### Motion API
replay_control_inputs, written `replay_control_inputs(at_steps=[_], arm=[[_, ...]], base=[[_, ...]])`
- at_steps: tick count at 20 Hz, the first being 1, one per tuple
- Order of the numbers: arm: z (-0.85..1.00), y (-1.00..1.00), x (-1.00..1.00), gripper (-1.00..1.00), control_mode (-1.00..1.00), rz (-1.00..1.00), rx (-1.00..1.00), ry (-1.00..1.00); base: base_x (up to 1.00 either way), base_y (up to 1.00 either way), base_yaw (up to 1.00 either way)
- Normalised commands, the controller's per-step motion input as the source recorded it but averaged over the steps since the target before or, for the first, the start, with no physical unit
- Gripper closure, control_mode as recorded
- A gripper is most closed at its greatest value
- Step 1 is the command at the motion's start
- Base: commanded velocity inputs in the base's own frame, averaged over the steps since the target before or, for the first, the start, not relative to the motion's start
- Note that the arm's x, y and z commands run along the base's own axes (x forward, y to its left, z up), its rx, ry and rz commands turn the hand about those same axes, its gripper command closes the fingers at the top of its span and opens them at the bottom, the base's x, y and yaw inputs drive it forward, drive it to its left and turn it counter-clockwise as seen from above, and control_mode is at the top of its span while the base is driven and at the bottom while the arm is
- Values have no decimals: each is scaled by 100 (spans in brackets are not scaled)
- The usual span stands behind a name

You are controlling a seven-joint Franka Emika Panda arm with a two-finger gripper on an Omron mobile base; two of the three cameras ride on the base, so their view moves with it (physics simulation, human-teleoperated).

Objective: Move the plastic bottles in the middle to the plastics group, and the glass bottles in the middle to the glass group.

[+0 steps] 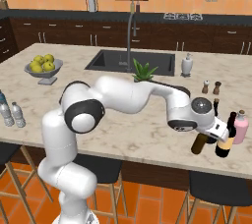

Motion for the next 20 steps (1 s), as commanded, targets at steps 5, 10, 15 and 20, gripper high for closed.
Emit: replay_control_inputs(at_steps=[5,10,15,20], arm=[[0,22,0,100,-100,0,-8,5],[-6,9,0,100,-100,0,-8,10],[-11,0,0,100,-100,0,2,0],[0,0,22,100,-100,0,1,0]], base=[[0,0,0],[0,0,0],[0,0,0],[0,0,0]])
